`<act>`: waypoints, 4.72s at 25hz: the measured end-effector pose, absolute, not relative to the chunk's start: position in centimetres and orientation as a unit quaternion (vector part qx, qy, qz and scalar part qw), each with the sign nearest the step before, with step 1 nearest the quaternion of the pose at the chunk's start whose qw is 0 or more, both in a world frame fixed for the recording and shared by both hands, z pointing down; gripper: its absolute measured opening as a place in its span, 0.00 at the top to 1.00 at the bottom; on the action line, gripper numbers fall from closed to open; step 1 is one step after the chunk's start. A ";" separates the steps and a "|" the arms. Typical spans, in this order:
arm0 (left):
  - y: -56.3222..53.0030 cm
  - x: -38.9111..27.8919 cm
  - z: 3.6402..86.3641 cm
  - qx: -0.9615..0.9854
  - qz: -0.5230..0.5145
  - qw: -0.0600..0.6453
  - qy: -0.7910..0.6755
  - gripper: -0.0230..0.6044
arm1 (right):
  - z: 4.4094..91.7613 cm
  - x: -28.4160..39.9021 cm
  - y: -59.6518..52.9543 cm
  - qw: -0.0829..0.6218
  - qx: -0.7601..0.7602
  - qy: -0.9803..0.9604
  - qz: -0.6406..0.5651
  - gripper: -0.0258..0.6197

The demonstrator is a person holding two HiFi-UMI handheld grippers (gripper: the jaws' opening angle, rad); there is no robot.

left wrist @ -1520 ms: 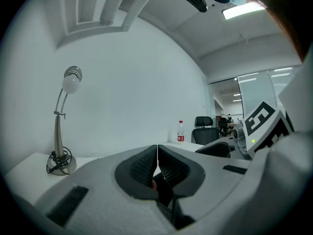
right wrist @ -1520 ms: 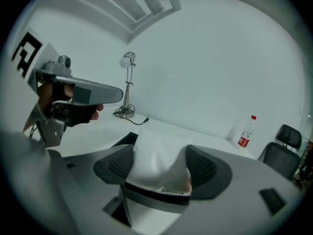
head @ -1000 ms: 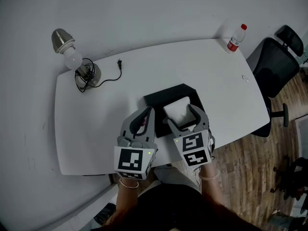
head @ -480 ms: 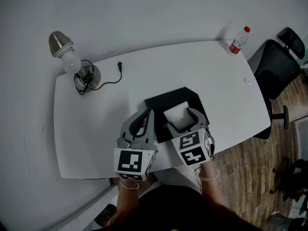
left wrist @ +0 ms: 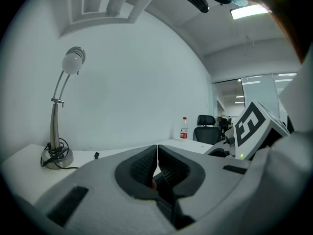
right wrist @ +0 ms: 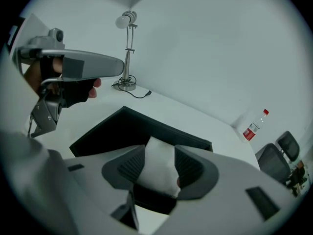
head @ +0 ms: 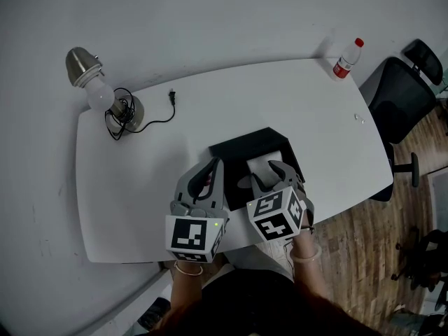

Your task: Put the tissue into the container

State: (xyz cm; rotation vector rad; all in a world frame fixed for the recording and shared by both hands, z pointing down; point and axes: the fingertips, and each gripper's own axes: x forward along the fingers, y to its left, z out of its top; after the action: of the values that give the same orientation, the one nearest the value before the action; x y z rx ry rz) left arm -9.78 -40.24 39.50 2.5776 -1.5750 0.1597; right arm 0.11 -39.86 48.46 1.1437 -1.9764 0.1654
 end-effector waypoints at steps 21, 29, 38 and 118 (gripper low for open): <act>-36.0 -10.5 37.4 0.847 0.047 0.032 -0.528 0.92 | 44.4 -0.2 -37.1 0.312 0.490 -0.812 0.058 0.70; -32.9 -10.3 36.1 0.845 0.041 0.020 -0.532 0.92 | 42.6 0.0 -34.5 0.293 0.497 -0.816 0.042 0.73; -28.9 -10.4 34.6 0.844 0.037 0.002 -0.536 0.92 | 40.7 -0.3 -31.0 0.267 0.504 -0.821 0.021 0.79; 1.0 -1.8 30.9 0.816 0.014 -0.029 -0.577 0.92 | 30.7 8.6 0.5 0.093 0.503 -0.856 -0.073 0.93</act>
State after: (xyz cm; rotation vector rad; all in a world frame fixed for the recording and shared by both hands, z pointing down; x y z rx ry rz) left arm -1.75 1.03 30.89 2.6137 -1.8456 0.0461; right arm 8.63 0.52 30.73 1.4943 -2.5401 -0.2180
